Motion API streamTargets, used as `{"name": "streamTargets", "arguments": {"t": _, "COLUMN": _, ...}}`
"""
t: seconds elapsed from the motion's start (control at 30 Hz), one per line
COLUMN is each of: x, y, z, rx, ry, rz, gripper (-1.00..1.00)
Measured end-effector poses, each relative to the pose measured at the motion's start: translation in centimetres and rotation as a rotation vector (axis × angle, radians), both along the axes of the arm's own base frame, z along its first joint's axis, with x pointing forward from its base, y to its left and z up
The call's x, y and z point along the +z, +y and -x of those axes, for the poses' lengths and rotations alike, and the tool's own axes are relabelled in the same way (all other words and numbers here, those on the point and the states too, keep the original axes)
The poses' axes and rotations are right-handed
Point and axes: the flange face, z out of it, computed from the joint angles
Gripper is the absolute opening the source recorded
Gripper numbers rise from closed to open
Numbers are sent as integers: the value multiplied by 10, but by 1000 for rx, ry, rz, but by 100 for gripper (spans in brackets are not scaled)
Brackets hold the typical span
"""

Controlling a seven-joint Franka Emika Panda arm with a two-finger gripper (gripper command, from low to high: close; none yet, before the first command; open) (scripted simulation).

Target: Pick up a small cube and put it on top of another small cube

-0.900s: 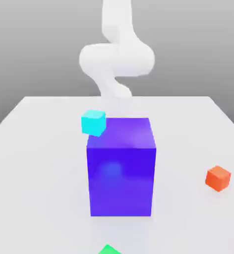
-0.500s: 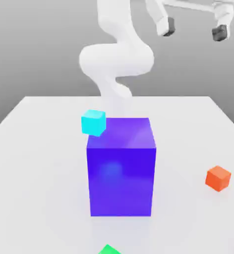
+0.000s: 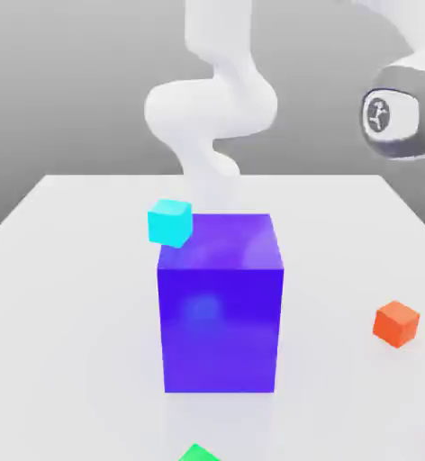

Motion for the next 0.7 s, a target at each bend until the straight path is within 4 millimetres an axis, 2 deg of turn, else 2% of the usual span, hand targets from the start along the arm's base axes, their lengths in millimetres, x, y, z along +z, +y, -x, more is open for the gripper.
{"name": "streamTargets", "arguments": {"t": 0.13, "x": -73, "y": 32, "z": 20, "rx": 160, "ry": 76, "rz": 53, "gripper": 0}}
{"name": "streamTargets", "arguments": {"t": 0.27, "x": -138, "y": 41, "z": 27, "rx": 203, "ry": 96, "rz": 66, "gripper": 0}}
{"name": "streamTargets", "arguments": {"t": 0.3, "x": -151, "y": 41, "z": 27, "rx": 204, "ry": 97, "rz": 66, "gripper": -100}}
{"name": "streamTargets", "arguments": {"t": 0.47, "x": -151, "y": 41, "z": 27, "rx": 205, "ry": 98, "rz": 67, "gripper": -100}}
{"name": "streamTargets", "arguments": {"t": 0.5, "x": -157, "y": 41, "z": 28, "rx": 205, "ry": 98, "rz": 67, "gripper": -100}}
{"name": "streamTargets", "arguments": {"t": 0.57, "x": -142, "y": 41, "z": 27, "rx": 206, "ry": 99, "rz": 67, "gripper": -100}}
{"name": "streamTargets", "arguments": {"t": 0.63, "x": -115, "y": 41, "z": 27, "rx": 206, "ry": 99, "rz": 67, "gripper": -100}}
{"name": "streamTargets", "arguments": {"t": 0.67, "x": -102, "y": 38, "z": 26, "rx": 199, "ry": 99, "rz": 68, "gripper": -100}}
{"name": "streamTargets", "arguments": {"t": 0.7, "x": -95, "y": 22, "z": 19, "rx": 163, "ry": 100, "rz": 70, "gripper": -100}}
